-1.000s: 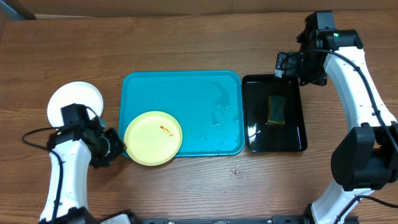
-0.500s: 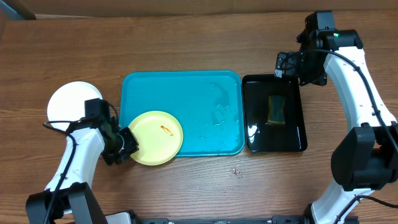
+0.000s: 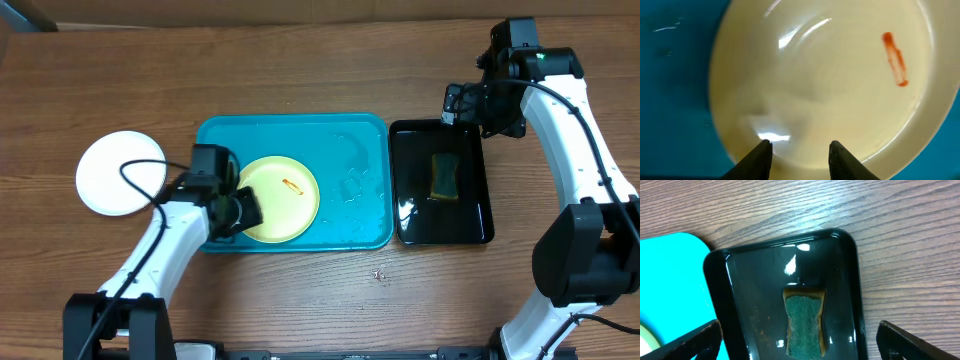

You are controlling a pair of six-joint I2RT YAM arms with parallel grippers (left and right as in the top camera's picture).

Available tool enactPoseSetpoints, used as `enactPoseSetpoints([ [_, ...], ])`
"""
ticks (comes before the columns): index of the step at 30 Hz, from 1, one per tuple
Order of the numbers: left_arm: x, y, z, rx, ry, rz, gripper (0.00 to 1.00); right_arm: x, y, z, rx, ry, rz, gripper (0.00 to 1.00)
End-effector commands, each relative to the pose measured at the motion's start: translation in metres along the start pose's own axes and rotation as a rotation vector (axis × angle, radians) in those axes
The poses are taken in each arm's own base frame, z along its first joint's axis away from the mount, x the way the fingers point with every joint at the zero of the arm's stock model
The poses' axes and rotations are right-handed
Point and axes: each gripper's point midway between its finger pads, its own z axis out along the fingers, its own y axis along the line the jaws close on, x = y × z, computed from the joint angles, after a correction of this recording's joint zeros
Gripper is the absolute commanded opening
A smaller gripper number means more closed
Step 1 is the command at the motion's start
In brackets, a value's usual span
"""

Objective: Clean dirty plates on tray and stack at the side
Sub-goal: 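Move the left gripper to the yellow plate and push it up the tray, then grasp the yellow plate rim with the left gripper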

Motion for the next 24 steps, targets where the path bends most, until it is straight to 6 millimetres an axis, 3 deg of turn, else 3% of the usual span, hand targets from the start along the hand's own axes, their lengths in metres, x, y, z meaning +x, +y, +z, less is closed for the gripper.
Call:
enactPoseSetpoints([
  [1, 0.002, -0.015, 0.007, 0.0, -0.018, 0.016, 0.38, -0.005, 0.0, -0.008, 0.003, -0.027, -0.004, 1.0],
  [8, -0.018, -0.003, -0.045, -0.157, -0.001, -0.049, 0.43, -0.005, 0.0, -0.008, 0.003, -0.027, -0.004, 1.0],
  [10, -0.017, 0.003, -0.051, -0.194, 0.008, -0.054, 0.43, -0.005, 0.0, -0.008, 0.004, -0.027, -0.004, 1.0],
  [13, -0.009, 0.016, -0.047, -0.255, 0.022, -0.073, 0.42, -0.005, 0.0, -0.008, 0.003, -0.027, -0.004, 1.0],
  [21, 0.015, 0.036, -0.01, -0.274, 0.046, -0.118, 0.41, -0.005, 0.0, -0.008, 0.003, -0.027, -0.004, 1.0],
  [24, 0.017, 0.038, -0.001, -0.261, 0.032, -0.126, 0.36, -0.005, 0.0, -0.008, 0.003, -0.027, -0.004, 1.0],
])
